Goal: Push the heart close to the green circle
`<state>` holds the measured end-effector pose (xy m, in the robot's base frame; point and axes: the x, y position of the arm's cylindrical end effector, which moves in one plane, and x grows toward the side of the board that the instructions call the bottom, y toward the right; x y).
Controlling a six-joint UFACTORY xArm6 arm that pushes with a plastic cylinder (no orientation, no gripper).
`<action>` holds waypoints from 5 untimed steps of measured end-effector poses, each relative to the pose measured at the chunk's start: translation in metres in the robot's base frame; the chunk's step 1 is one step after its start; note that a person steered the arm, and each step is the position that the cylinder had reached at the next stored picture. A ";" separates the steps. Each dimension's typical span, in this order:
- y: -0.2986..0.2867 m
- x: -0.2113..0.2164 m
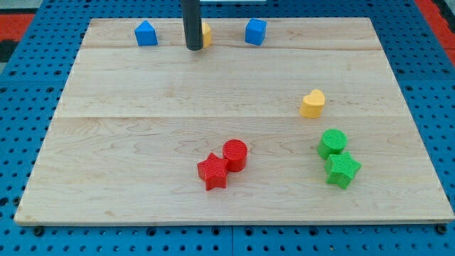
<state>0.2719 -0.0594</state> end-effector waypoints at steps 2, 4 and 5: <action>0.016 -0.014; 0.134 0.103; 0.251 0.141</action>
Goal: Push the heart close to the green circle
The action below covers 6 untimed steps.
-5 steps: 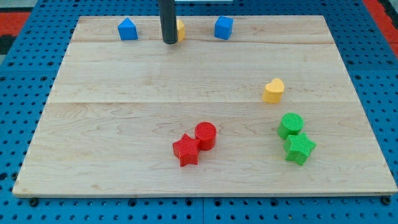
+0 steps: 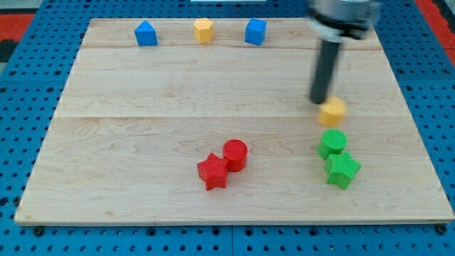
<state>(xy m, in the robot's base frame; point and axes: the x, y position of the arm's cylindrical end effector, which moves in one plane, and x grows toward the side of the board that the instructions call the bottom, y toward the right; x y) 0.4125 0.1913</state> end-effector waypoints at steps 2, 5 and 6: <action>0.124 0.052; -0.052 -0.034; 0.039 -0.012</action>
